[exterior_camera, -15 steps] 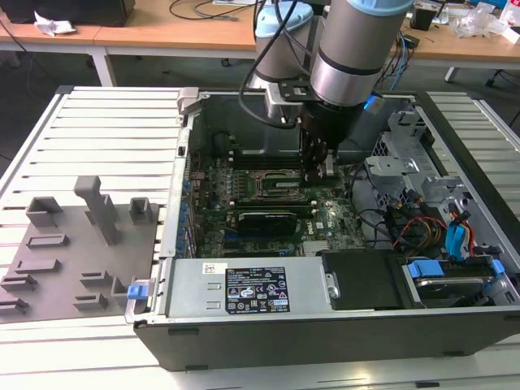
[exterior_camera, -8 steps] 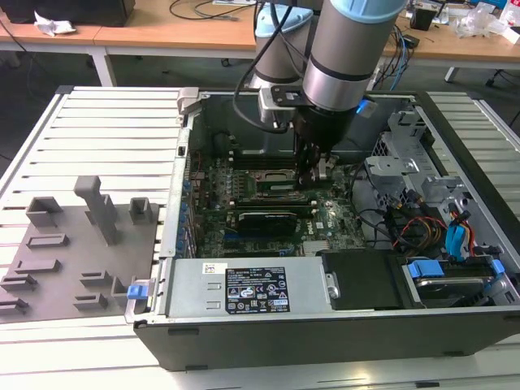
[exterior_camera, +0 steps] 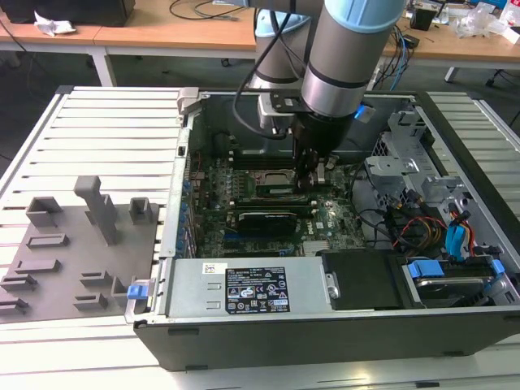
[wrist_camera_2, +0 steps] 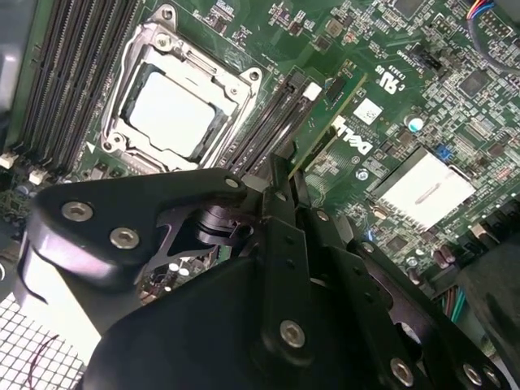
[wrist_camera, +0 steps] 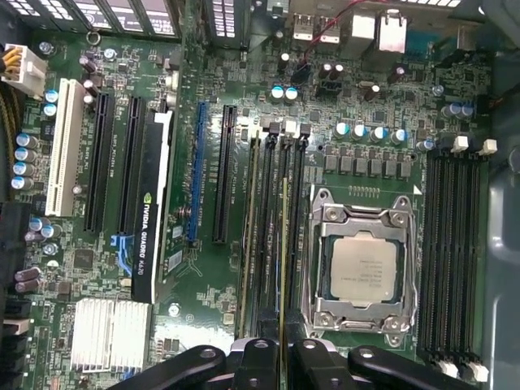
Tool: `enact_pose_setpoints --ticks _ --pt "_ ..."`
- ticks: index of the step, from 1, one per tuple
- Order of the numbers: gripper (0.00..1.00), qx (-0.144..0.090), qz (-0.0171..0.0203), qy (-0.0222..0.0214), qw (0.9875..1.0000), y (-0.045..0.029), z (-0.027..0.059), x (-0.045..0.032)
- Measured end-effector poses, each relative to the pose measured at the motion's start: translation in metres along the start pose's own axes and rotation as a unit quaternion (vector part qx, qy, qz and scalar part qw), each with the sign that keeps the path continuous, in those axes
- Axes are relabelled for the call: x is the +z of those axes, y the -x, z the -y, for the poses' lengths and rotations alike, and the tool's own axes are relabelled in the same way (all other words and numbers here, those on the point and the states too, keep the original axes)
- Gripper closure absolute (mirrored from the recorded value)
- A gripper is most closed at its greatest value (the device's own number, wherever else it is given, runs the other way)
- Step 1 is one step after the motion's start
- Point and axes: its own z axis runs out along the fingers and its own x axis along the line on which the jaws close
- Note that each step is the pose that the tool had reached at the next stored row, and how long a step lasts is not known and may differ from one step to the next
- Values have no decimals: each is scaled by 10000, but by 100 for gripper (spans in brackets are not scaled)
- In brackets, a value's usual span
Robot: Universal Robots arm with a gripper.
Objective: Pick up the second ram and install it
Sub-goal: 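Insert the second ram into the second slot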
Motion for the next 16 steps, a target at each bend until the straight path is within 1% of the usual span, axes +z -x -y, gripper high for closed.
enact_pose_setpoints --ticks 3,6,8,9,10,14,16 --pt "86 -1 0 0 10000 -1 -6 26" --pt "86 0 -1 0 10000 -2 -15 71" --pt "86 1 -8 1 10000 -2 -33 91" --pt "86 2 -10 1 10000 -1 -50 98" --pt "86 12 -10 0 10000 2 -92 112" --pt "86 230 2 -10 9997 5 -162 150" --pt "86 306 8 -15 9995 10 -214 167"
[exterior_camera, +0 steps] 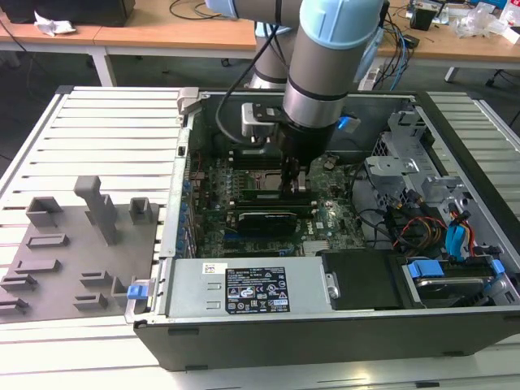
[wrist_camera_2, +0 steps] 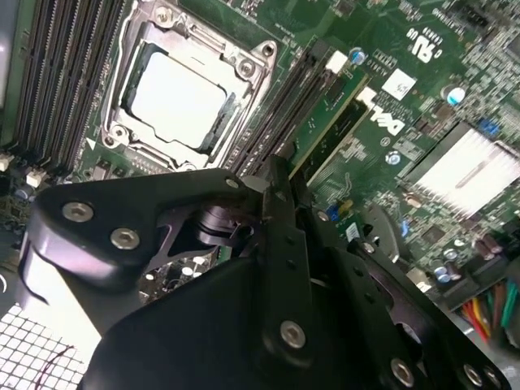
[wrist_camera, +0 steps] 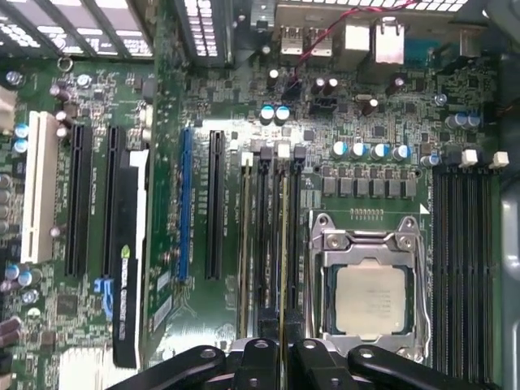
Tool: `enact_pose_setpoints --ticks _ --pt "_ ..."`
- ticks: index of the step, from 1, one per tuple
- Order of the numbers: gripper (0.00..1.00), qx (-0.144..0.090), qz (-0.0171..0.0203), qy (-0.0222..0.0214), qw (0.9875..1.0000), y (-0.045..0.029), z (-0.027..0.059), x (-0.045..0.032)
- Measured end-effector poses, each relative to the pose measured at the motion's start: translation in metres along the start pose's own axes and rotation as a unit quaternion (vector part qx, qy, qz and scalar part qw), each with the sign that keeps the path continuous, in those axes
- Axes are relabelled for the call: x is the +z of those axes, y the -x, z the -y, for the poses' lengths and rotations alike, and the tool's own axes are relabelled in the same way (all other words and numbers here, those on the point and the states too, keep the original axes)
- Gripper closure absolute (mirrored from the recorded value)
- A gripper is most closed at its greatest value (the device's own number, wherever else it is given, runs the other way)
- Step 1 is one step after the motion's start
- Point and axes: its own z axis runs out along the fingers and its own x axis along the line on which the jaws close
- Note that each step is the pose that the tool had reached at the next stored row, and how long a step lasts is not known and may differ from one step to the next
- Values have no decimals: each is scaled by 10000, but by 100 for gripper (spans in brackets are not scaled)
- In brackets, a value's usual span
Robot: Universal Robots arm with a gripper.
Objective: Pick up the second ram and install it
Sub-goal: 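Insert the second ram into the second slot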
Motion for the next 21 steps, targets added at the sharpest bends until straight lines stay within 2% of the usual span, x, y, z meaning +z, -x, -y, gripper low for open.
enact_pose_setpoints --ticks 6,21 --pt "86 29 1 -1 10000 17 -72 42" --pt "86 28 0 -1 10000 24 -78 131"
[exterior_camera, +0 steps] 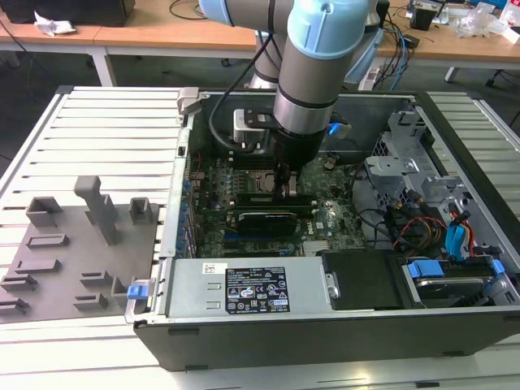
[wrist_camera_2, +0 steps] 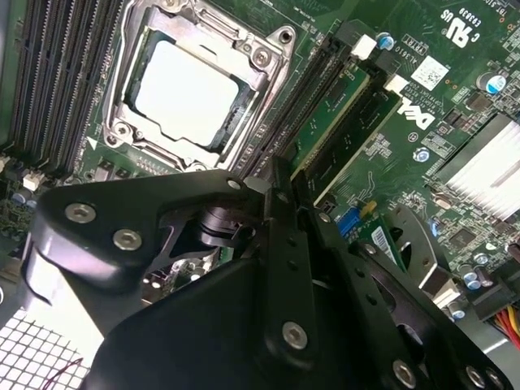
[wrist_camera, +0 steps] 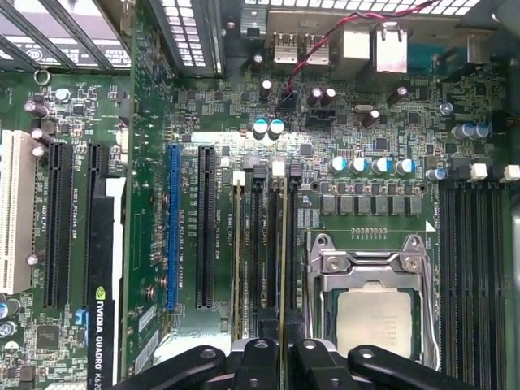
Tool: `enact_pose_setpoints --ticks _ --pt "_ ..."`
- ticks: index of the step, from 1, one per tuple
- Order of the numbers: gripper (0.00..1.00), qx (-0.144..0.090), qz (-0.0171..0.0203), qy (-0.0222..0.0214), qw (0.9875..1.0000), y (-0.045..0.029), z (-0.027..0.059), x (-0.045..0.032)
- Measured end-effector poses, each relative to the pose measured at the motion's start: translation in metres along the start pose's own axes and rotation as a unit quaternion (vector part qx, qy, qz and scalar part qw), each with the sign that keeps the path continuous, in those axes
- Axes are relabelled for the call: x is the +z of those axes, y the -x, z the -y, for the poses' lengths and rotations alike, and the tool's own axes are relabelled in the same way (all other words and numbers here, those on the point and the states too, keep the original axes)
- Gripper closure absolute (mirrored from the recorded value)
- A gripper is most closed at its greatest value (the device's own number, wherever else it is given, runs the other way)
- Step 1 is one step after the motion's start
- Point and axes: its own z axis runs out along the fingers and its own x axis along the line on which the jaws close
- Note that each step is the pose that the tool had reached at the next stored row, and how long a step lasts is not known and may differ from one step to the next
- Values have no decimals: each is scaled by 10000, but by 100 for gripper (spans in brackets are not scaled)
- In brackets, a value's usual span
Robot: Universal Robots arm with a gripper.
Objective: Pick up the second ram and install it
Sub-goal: 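Insert the second ram into the second slot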
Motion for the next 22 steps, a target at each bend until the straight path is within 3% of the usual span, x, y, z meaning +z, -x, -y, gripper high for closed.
enact_pose_setpoints --ticks 5,15,17,19,21,22 --pt "86 -109 -6 5 9999 0 5 3" --pt "85 -109 -4 4 9999 -1 7 32" --pt "79 -109 -5 5 9999 -1 7 32" --pt "66 -109 -5 5 9999 -1 6 31" --pt "66 -109 -6 5 9999 1 4 -10" --pt "66 -109 -7 5 9999 5 -1 -84"
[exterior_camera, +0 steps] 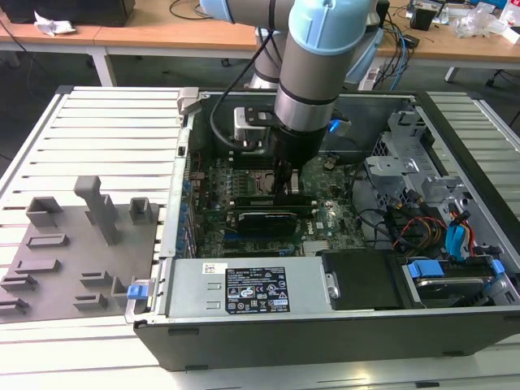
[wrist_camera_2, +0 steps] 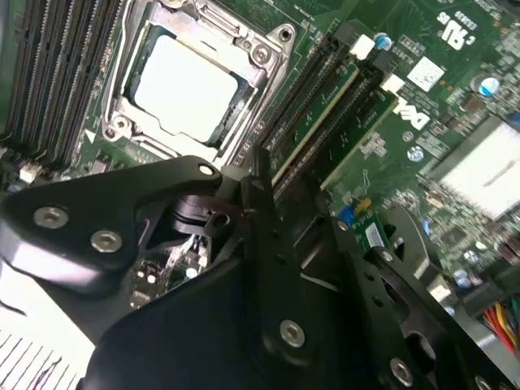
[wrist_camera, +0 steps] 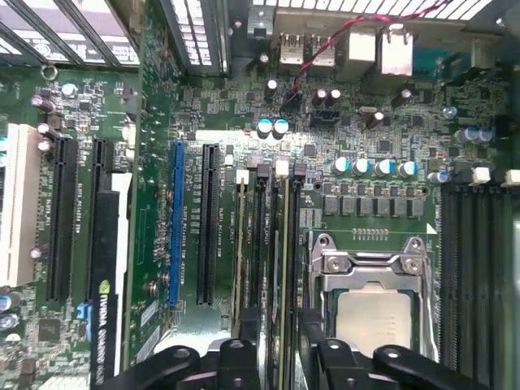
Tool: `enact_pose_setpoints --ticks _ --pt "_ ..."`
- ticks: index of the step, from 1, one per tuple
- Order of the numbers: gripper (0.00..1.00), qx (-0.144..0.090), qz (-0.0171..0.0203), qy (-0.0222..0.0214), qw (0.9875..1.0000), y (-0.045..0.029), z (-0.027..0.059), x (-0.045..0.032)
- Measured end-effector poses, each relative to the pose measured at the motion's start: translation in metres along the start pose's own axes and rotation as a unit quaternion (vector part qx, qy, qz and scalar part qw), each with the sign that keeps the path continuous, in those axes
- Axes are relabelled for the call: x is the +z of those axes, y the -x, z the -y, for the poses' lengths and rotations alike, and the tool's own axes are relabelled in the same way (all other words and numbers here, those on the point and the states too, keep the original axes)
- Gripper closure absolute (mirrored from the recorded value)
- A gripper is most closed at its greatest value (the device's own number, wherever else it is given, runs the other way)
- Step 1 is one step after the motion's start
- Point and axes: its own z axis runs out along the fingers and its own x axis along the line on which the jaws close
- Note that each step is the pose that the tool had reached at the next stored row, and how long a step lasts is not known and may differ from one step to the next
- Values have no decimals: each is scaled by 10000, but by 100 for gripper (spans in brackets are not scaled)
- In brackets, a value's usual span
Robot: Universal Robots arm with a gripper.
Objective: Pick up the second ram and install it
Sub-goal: 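Insert the second ram into the second slot, then press down the second ram until it locks into place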
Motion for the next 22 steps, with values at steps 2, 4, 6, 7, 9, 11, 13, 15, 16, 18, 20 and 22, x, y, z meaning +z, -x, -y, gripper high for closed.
enact_pose_setpoints --ticks 2,4,6,7,9,11,13,15,16,18,20,22 --pt "66 0 -8 1 10000 8 -8 -124" --pt "66 3 -28 1 10000 24 -16 -246" --pt "75 4 -55 2 10000 67 -22 -366" --pt "81 4 -64 2 10000 78 -23 -396" --pt "89 6 -88 3 10000 105 -28 -483" --pt "89 6 -94 2 10000 113 -30 -524" --pt "89 6 -95 3 10000 113 -31 -527" --pt "89 6 -95 3 10000 113 -31 -530" --pt "89 6 -95 3 10000 113 -31 -531" --pt "89 6 -95 3 10000 113 -31 -532" --pt "89 6 -95 3 10000 113 -31 -533" --pt "89 7 -95 3 10000 113 -31 -534"
